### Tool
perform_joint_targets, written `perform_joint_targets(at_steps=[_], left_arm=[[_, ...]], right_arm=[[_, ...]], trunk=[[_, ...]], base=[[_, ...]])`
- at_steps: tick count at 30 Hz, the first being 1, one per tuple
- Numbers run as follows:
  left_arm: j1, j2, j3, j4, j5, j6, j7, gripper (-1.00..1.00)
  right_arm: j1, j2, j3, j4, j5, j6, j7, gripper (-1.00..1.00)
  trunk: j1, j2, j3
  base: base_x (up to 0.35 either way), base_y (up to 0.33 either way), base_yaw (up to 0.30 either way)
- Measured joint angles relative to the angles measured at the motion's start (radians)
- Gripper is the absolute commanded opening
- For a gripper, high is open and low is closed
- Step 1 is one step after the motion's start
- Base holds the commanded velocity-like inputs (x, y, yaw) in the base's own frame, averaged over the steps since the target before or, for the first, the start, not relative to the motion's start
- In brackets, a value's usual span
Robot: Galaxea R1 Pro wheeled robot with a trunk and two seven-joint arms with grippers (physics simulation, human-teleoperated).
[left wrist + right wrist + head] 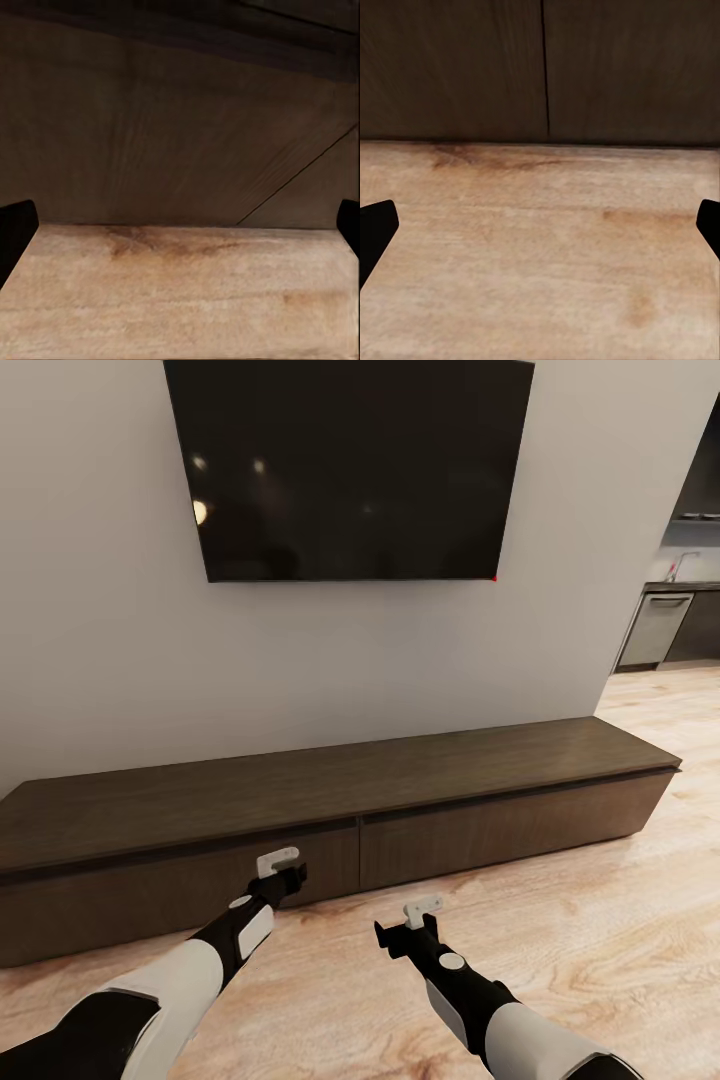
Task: Place each of the two pumpkins and all three candles from the living room inside a cabinet in the living room (use any cabinet), then make sure every cabinet is closed, and position the cauldron so it is next to a table in the living room.
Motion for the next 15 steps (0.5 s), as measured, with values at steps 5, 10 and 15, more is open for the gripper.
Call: perform_joint_targets(at_steps=[5,10,15], left_arm=[[0.0,0.006,0.001,-0.081,-0.002,0.092,-0.044,1.0],[0.0,0.011,-0.002,-0.155,0.002,0.167,-0.057,1.0],[0.0,0.018,0.0,-0.251,0.004,0.254,-0.106,1.0]], right_arm=[[0.0,-0.001,-0.002,0.0,-0.001,0.007,0.0,1.0],[-0.001,-0.003,-0.035,0.0,-0.019,0.069,0.002,1.0],[-0.003,-0.003,-0.104,-0.009,-0.078,0.13,0.003,1.0]], trunk=[[0.0,0.0,0.0],[0.0,0.0,0.0],[0.0,0.0,0.0]], base=[[0.0,0.0,0.0],[0.0,0.0,0.0],[0.0,0.0,0.0]])
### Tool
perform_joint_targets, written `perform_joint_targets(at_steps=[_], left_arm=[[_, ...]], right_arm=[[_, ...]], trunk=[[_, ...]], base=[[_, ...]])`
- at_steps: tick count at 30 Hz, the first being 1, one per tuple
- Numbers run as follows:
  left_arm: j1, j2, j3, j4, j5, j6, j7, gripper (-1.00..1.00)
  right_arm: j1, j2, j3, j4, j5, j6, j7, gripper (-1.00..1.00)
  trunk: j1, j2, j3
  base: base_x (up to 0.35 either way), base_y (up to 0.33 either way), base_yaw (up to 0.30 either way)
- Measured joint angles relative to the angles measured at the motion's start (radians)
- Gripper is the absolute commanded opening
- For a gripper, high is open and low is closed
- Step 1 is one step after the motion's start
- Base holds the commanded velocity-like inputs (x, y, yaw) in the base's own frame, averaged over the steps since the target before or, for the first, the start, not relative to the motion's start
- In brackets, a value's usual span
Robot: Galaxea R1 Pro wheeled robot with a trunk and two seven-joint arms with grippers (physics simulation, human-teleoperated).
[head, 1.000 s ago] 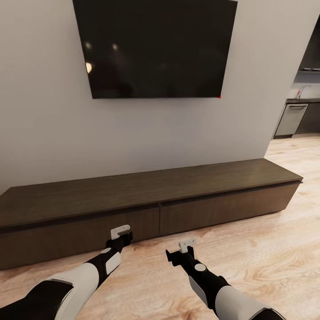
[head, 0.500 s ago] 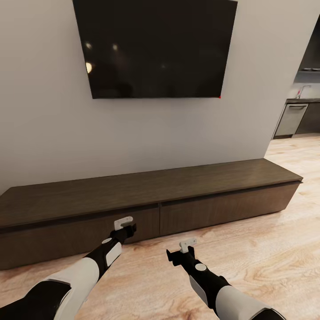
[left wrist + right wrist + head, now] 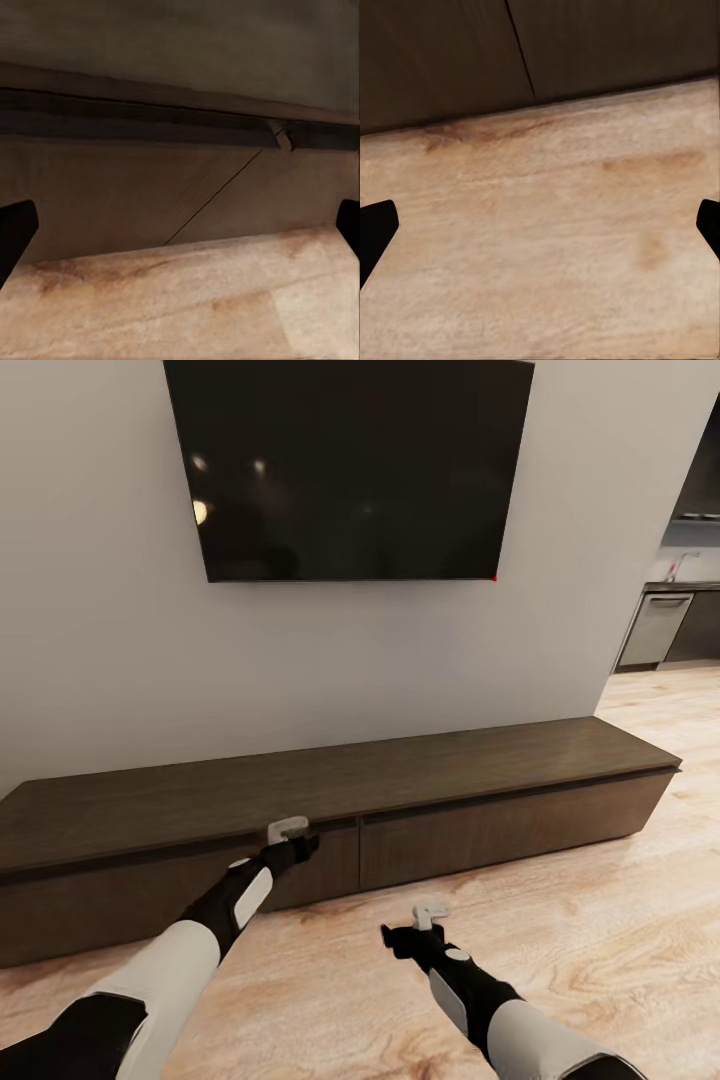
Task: Place each of the two pumpkins and all three candles from the living room inside a cabinet in the living room (use any cabinet), then make sure every cabinet is closed, and position the cauldron so it is next to a table in the living room.
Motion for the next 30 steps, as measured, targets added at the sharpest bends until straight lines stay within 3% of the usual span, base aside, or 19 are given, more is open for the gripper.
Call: perform_joint_targets(at_steps=[3,4,6,11,14,18,19,20,22,24,26,27,30], left_arm=[[0.0,0.003,0.0,-0.098,0.001,0.09,-0.072,1.0],[0.0,0.008,0.001,-0.191,0.004,0.154,-0.105,1.0],[0.0,0.01,0.001,-0.231,0.004,0.173,-0.111,1.0],[0.0,0.013,0.001,-0.398,0.013,0.271,-0.131,1.0],[0.0,0.02,0.002,-0.451,0.021,0.308,-0.15,1.0],[0.0,0.052,0.002,-0.529,0.056,0.374,-0.205,1.0],[0.0,0.067,0.002,-0.559,0.086,0.394,-0.242,1.0],[0.0,0.069,0.002,-0.565,0.093,0.397,-0.251,1.0],[0.0,0.077,0.003,-0.581,0.109,0.406,-0.286,1.0],[0.001,0.082,0.004,-0.605,0.114,0.41,-0.339,1.0],[0.001,0.087,0.003,-0.618,0.115,0.41,-0.374,1.0],[0.001,0.094,0.003,-0.631,0.116,0.411,-0.411,1.0],[0.002,0.114,0.003,-0.654,0.116,0.411,-0.488,1.0]], right_arm=[[0.0,-0.001,-0.017,-0.024,-0.037,0.035,0.001,1.0],[-0.002,0.0,-0.023,-0.035,-0.091,0.06,0.001,1.0],[-0.002,0.0,-0.023,-0.037,-0.116,0.067,0.001,1.0],[-0.002,0.0,-0.022,-0.041,-0.243,0.077,-0.003,1.0],[-0.002,0.0,-0.021,-0.042,-0.267,0.075,0.0,1.0],[-0.002,0.002,-0.019,-0.042,-0.284,0.072,0.024,1.0],[-0.002,0.002,-0.021,-0.041,-0.289,0.074,0.035,1.0],[-0.002,0.002,-0.021,-0.041,-0.291,0.074,0.038,1.0],[-0.002,0.001,-0.041,-0.039,-0.32,0.076,0.044,1.0],[-0.002,0.001,-0.092,-0.035,-0.389,0.079,0.054,1.0],[-0.002,0.001,-0.118,-0.033,-0.426,0.089,0.064,1.0],[-0.002,0.002,-0.134,-0.032,-0.455,0.111,0.078,1.0],[-0.002,0.002,-0.152,-0.031,-0.491,0.186,0.112,1.0]], trunk=[[0.0,0.0,0.0],[0.0,0.0,0.0],[0.0,0.0,0.0],[0.0,0.0,0.0],[0.0,0.0,0.0],[0.0,0.0,0.0],[0.0,0.0,0.0],[0.0,0.0,0.0],[0.0,0.0,0.0],[0.0,0.0,0.0],[0.0,0.0,0.0],[0.0,0.0,0.0],[0.0,0.0,0.0]], base=[[0.0,0.0,0.0],[0.0,0.0,0.0],[0.0,0.0,0.0],[0.0,0.0,0.0],[0.0,0.0,0.0],[0.0,0.0,0.0],[0.0,0.0,0.0],[0.0,0.0,0.0],[0.0,0.0,0.0],[0.0,0.0,0.0],[0.0,0.0,0.0],[0.0,0.0,0.0],[0.0,0.0,0.0]])
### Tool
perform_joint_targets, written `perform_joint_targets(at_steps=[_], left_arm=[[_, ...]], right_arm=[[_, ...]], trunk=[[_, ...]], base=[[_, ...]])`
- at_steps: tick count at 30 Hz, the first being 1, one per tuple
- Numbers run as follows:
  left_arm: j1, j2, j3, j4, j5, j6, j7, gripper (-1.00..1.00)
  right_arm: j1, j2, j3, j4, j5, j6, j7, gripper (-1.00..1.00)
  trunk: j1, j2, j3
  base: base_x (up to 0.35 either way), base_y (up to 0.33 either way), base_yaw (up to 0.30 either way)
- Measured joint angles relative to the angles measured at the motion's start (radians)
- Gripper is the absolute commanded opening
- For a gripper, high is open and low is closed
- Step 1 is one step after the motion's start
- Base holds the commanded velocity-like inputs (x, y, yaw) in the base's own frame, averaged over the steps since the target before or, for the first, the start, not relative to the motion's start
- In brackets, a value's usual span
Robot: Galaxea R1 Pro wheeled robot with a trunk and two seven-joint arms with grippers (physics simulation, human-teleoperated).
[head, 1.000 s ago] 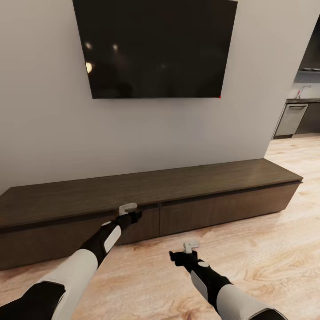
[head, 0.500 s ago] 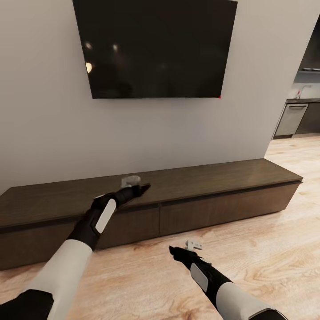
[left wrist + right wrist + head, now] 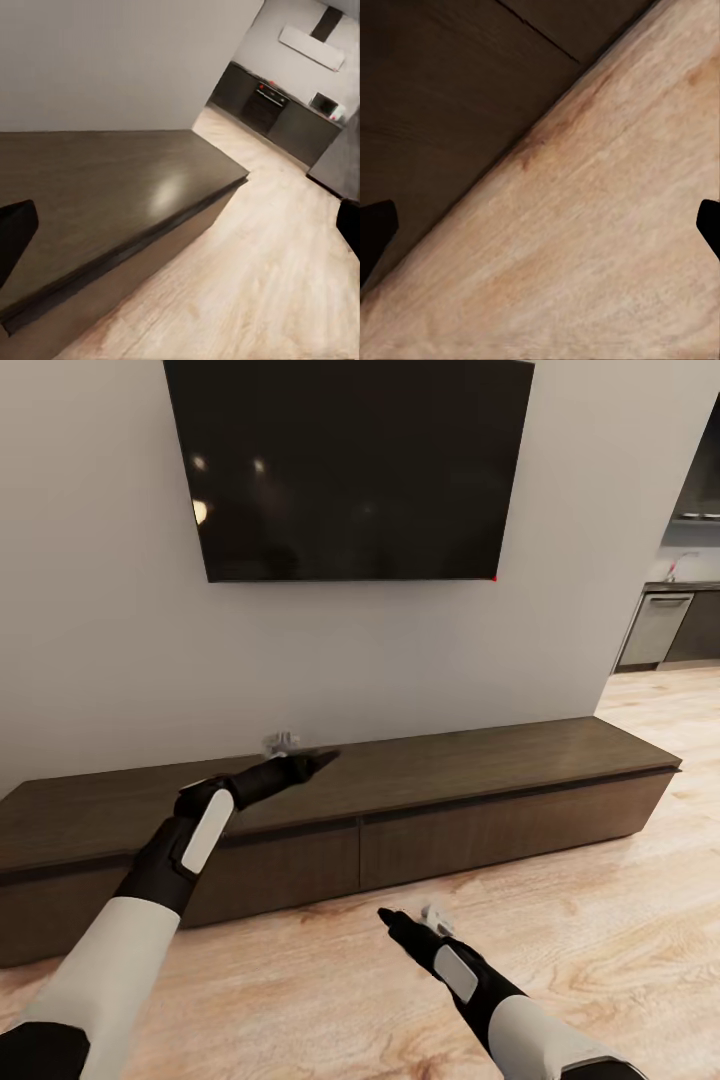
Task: Place each of the two pumpkins and all three candles from the living room inside a cabinet in the living room (use any cabinet), then make sure every cabinet is closed, and position the cauldron so it is next to a table in the living room.
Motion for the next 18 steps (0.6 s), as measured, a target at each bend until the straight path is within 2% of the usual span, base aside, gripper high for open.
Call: perform_joint_targets(at_steps=[1,2,9,14,18], left_arm=[[0.001,0.015,0.0,-0.015,0.001,0.001,-0.068,1.0],[0.004,0.019,0.0,-0.02,0.001,0.001,-0.1,1.0],[0.02,0.025,0.0,-0.028,0.01,0.002,-0.207,1.0],[0.023,0.026,0.0,-0.029,0.04,0.002,-0.242,1.0],[0.025,0.026,0.0,-0.028,0.059,0.002,-0.246,1.0]], right_arm=[[0.0,0.0,-0.008,0.0,-0.017,0.063,0.036,1.0],[0.0,0.0,-0.011,0.001,-0.022,0.082,0.051,1.0],[0.0,0.001,-0.013,-0.003,-0.028,0.108,0.084,1.0],[0.001,0.0,-0.01,-0.004,-0.029,0.11,0.175,1.0],[0.004,0.0,-0.01,-0.001,-0.031,0.11,0.208,1.0]], trunk=[[0.0,0.0,0.0],[0.0,0.0,0.0],[0.0,0.0,0.0],[0.0,0.0,0.0],[0.0,0.0,0.0]], base=[[0.0,0.0,0.0],[0.0,0.0,0.0],[0.0,0.0,0.0],[0.0,0.0,0.0],[0.0,0.0,0.0]])
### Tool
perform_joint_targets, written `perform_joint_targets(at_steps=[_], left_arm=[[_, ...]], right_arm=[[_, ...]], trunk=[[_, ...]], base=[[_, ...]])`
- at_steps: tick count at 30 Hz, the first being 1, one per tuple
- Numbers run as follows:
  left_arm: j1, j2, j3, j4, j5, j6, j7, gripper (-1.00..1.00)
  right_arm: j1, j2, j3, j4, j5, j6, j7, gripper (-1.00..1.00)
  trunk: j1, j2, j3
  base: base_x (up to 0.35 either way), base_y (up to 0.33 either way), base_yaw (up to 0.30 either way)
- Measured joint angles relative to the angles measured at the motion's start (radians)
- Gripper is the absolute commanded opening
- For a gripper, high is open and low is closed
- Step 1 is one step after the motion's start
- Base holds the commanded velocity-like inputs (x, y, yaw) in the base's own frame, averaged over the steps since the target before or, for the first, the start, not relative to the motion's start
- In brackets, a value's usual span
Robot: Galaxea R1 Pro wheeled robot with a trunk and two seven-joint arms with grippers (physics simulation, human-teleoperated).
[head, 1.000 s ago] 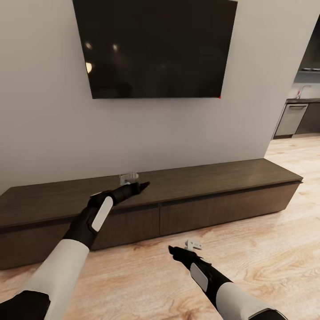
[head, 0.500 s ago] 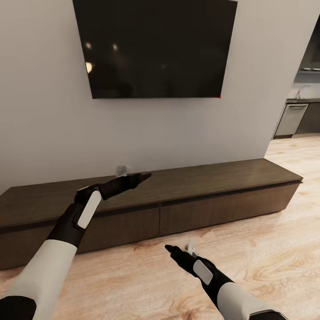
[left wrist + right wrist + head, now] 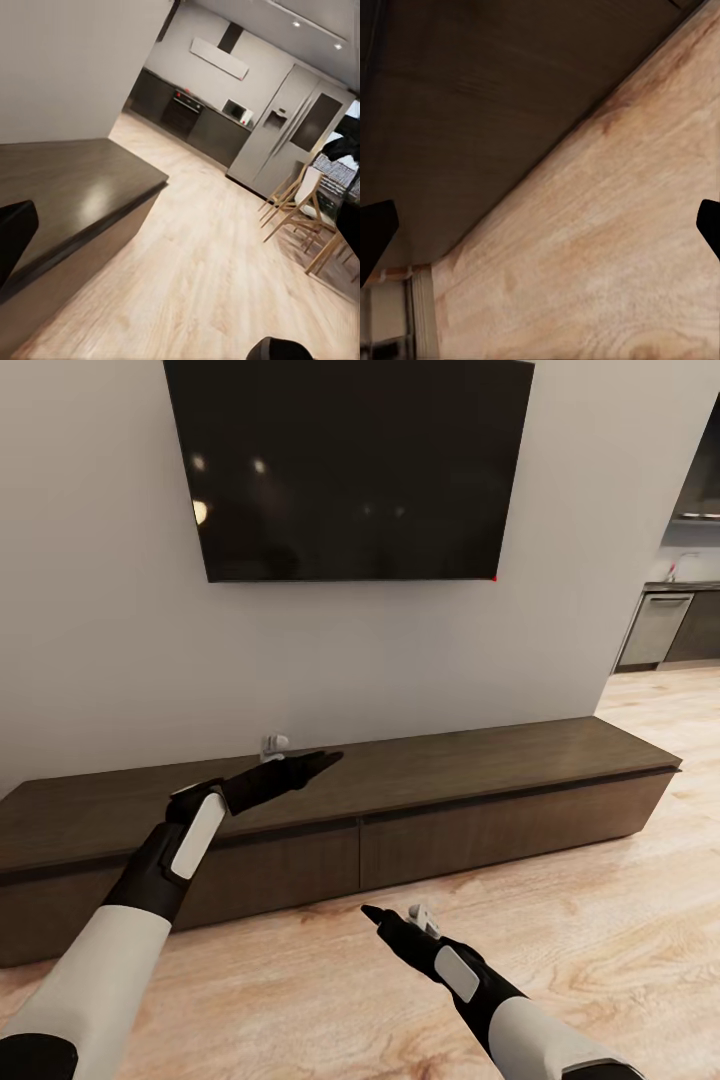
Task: Place each of the two pumpkins and all three candles from the living room inside a cabinet in the living room (use any cabinet), then make sure every cabinet is closed, and position the cauldron so it is next to a table in the living room.
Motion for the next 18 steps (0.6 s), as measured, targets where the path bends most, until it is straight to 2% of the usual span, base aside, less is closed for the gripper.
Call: perform_joint_targets(at_steps=[10,13,14,18], left_arm=[[0.001,0.0,0.0,0.001,0.009,-0.001,0.0,1.0],[0.001,0.0,-0.001,0.001,0.01,-0.001,-0.001,1.0],[0.001,0.0,-0.001,0.001,0.011,-0.001,-0.002,1.0],[0.002,0.0,-0.001,0.0,0.012,-0.001,-0.003,1.0]], right_arm=[[0.003,0.0,0.0,0.0,0.001,0.0,0.016,1.0],[0.003,-0.001,-0.001,0.001,-0.003,0.001,0.04,1.0],[0.003,-0.003,-0.002,0.002,-0.014,0.003,0.097,1.0],[0.004,-0.017,-0.003,0.014,-0.06,0.009,0.246,1.0]], trunk=[[0.0,0.0,0.0],[0.0,0.0,0.0],[0.0,0.0,0.0],[0.0,0.0,0.0]], base=[[0.0,0.0,0.0],[0.0,0.0,0.0],[0.0,0.0,0.0],[0.0,0.0,0.0]])
